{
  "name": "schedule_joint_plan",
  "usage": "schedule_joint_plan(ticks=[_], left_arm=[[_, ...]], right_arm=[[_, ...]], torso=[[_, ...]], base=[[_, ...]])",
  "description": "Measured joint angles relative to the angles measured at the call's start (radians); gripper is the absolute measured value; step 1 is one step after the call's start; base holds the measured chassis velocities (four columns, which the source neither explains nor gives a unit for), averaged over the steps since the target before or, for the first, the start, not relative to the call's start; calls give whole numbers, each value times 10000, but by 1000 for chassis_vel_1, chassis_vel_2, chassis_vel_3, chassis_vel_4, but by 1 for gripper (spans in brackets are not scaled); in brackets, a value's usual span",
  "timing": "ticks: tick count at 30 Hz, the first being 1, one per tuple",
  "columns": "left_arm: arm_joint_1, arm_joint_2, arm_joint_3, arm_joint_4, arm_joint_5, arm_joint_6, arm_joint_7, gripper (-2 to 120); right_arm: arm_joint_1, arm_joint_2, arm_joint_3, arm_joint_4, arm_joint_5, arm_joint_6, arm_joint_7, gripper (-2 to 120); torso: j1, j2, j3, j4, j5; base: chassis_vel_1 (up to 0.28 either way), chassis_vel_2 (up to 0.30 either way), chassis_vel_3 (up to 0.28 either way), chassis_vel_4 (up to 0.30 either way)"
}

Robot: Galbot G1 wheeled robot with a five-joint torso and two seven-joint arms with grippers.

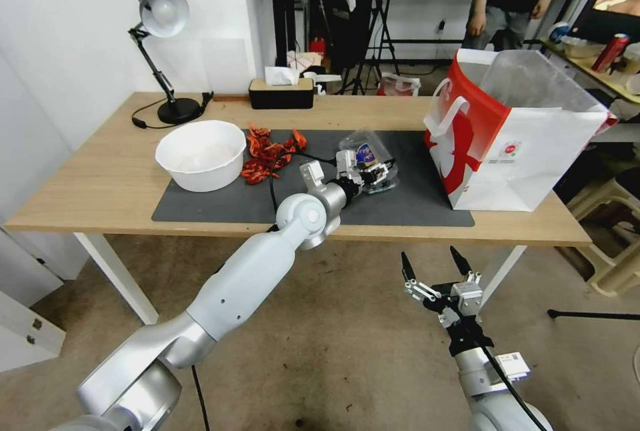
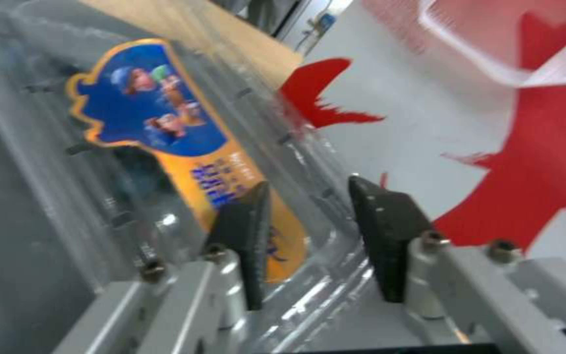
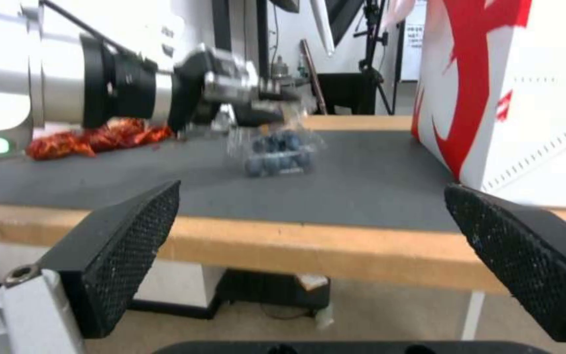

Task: Close the takeout container lid, then place the container into the takeout bag.

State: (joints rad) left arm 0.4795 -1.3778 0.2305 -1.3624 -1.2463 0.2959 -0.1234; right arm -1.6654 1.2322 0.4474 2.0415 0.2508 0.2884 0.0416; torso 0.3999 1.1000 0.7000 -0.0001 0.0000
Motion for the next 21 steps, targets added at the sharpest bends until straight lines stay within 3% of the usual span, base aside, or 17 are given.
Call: schedule_joint_plan(ticks=[3, 7, 8, 11, 13, 21], left_arm=[[-119, 31, 53, -1, 186, 398, -490, 13], [-173, 59, 83, -2, 274, 592, -706, 7], [-197, 86, 111, -8, 335, 724, -801, 0], [-221, 111, 145, -12, 448, 855, -902, 0], [-276, 133, 206, -16, 572, 1033, -1051, 0], [-363, 124, 273, -15, 557, 1061, -1175, 0]], right_arm=[[211, -150, 13, 155, 364, -219, -9, 100], [337, -265, 56, 230, 638, -340, -17, 100], [437, -371, 92, 294, 959, -446, -52, 100], [563, -505, 127, 386, 1506, -620, -110, 100], [1000, -856, 232, 619, 3108, -1076, -315, 100], [2119, -1468, 250, 776, 6067, -2086, -152, 100]], torso=[[1, -1, 0, 0, 0], [1, 0, 0, 1, 1], [1, 0, 0, 1, 1], [1, 0, 0, 0, 1], [0, 0, 0, 1, 0], [1, 0, 0, 0, 2]], base=[[0, 0, 0, 0], [0, 0, 0, 0], [0, 0, 0, 0], [0, 0, 0, 0], [0, 0, 0, 0], [0, 0, 0, 0]])
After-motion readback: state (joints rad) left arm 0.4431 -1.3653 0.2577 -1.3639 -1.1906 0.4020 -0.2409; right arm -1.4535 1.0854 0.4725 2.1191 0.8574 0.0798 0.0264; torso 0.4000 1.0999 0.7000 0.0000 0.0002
